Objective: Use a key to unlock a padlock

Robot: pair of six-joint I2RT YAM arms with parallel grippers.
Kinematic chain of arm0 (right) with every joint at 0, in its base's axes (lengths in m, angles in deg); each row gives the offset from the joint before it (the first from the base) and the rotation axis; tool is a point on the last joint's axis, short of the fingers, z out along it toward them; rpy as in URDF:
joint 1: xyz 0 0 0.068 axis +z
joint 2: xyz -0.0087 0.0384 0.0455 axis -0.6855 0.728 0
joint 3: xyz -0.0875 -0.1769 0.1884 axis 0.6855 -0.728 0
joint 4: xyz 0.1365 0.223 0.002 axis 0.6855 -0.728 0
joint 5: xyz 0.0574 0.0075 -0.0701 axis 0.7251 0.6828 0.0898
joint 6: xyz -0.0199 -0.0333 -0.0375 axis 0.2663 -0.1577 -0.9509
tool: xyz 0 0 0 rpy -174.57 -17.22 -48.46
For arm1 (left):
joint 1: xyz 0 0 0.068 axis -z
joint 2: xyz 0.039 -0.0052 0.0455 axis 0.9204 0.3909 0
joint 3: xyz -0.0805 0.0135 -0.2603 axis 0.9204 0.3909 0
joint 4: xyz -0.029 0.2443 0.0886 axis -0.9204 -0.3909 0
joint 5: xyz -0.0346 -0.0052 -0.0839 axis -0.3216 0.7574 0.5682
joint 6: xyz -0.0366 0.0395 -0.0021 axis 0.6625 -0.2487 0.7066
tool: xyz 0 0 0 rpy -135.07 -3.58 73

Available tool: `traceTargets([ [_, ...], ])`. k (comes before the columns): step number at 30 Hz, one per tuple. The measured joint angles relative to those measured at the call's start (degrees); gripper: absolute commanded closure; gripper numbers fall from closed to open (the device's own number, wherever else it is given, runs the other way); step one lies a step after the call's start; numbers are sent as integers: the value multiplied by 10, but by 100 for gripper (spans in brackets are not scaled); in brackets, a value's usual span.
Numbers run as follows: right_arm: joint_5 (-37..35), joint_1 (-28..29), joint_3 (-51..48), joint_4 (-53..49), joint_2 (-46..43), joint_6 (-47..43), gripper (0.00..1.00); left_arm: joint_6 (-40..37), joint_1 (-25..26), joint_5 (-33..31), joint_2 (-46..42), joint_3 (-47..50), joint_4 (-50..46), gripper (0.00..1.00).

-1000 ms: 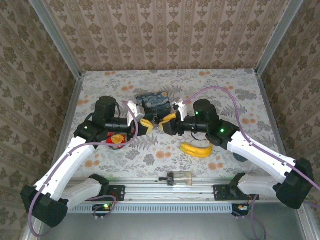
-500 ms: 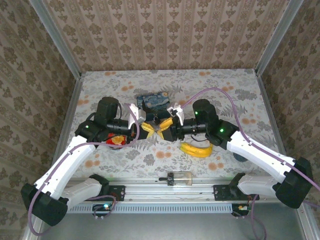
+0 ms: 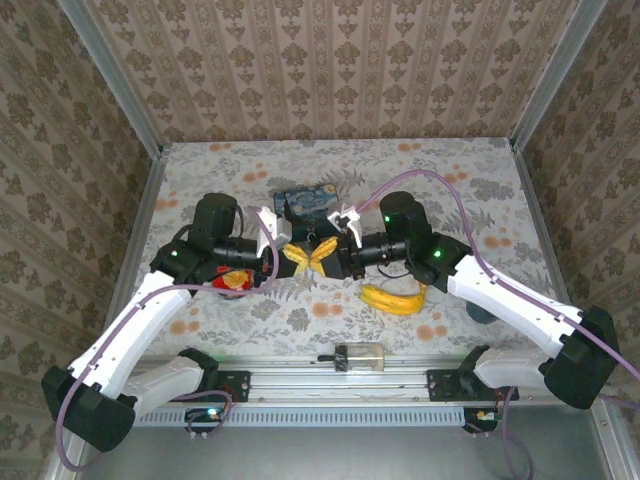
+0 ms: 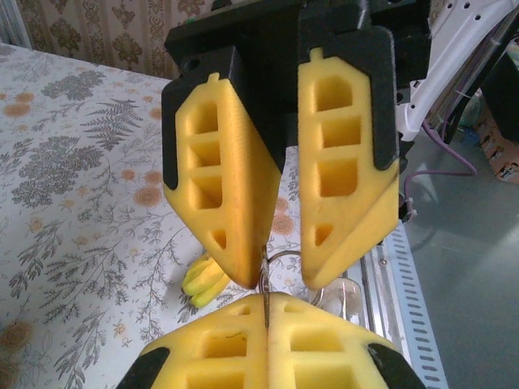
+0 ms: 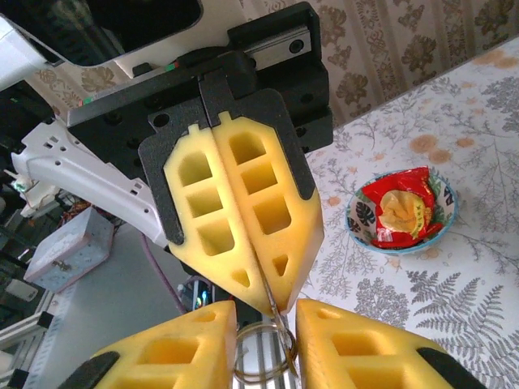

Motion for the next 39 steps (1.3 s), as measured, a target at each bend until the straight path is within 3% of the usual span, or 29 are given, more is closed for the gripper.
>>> traceTargets([
  [9,6,-5,2,-6,4,-12,90,4,0,8,-1,7,9,100],
  [12,13,-8,2,-4,4,-15,100,6,-1,9,-2,9,13,100],
  [15,21,-12,2,-3,4,-18,100,19,-4,15,-9,17,25,100],
  [20,32,-16,2,3,5,-13,100,59,-20,19,-26,35,65,58],
  [30,36,-26,-15,26,5,10,100,174,-77,40,-59,79,174,49],
  [39,40,-26,-16,39,5,20,100,209,-80,59,-45,82,192,42],
])
